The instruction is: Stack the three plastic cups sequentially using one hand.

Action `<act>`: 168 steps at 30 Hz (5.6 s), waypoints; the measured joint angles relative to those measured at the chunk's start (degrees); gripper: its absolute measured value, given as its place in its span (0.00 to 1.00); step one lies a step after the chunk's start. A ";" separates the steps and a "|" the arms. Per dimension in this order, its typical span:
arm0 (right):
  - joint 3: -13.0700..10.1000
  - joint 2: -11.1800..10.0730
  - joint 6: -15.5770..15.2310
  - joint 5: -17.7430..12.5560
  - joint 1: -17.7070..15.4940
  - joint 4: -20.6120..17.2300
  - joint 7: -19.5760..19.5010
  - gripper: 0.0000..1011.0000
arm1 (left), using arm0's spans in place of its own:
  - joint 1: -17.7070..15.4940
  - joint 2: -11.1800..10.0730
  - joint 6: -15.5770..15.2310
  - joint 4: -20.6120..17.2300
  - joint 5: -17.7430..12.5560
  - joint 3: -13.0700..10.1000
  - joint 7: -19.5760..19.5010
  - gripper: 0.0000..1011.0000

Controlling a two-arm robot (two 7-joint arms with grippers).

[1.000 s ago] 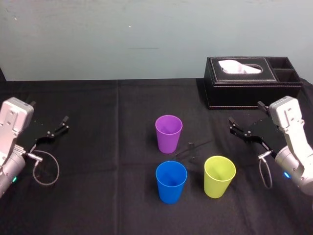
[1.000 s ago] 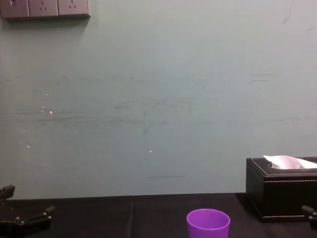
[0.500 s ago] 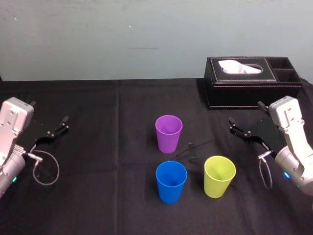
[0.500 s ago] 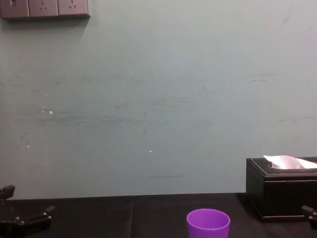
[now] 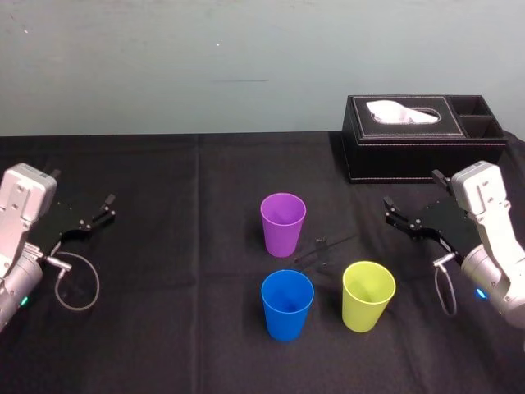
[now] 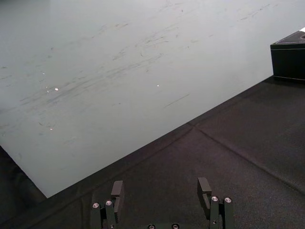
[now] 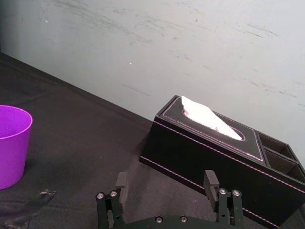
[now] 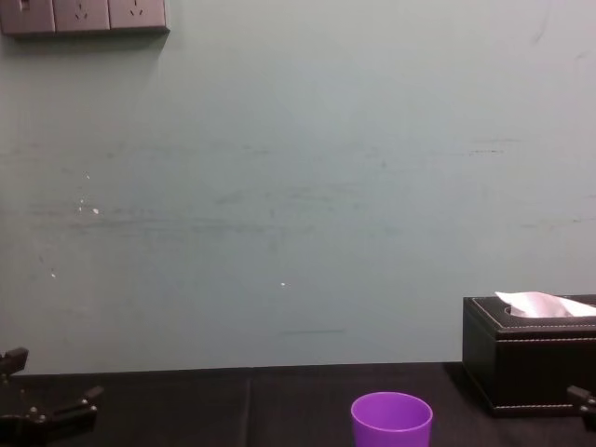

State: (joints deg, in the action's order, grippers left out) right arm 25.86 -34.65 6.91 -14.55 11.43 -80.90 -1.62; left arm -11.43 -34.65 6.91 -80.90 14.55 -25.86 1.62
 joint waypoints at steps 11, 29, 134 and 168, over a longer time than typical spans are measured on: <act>-2.54 0.02 1.74 -3.18 -2.10 -1.53 3.51 0.99 | 0.00 0.00 0.00 0.00 0.00 0.00 0.00 1.00; -11.72 -5.49 3.38 -14.49 -14.58 -11.63 12.60 0.99 | 0.00 0.00 0.00 0.00 0.00 0.00 0.00 1.00; -14.18 -0.24 1.70 -8.88 -21.04 -12.19 32.46 0.99 | 0.00 0.00 0.00 0.00 0.00 0.00 0.00 1.00; -11.18 1.12 0.85 -7.00 -17.72 -10.29 31.84 0.79 | 0.00 0.00 0.00 0.00 0.00 0.00 0.00 1.00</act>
State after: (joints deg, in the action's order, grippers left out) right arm 14.69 -33.53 7.75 -21.55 -6.29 -91.18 30.22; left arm -11.43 -34.65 6.91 -80.90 14.55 -25.86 1.62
